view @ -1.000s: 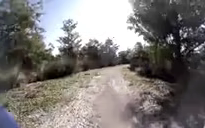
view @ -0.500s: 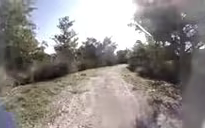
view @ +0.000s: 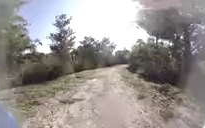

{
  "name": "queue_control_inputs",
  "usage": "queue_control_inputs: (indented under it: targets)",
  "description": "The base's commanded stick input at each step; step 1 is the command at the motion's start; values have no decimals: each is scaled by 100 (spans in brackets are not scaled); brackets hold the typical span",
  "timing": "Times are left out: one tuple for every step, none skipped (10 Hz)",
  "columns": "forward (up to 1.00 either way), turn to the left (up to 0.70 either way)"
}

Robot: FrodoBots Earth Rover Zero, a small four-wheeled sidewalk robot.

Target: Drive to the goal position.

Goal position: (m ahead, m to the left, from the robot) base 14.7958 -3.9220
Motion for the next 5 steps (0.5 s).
queue_control_inputs:
  targets:
    - [70,0]
    - [70,0]
    - [70,0]
    - [70,0]
    - [70,0]
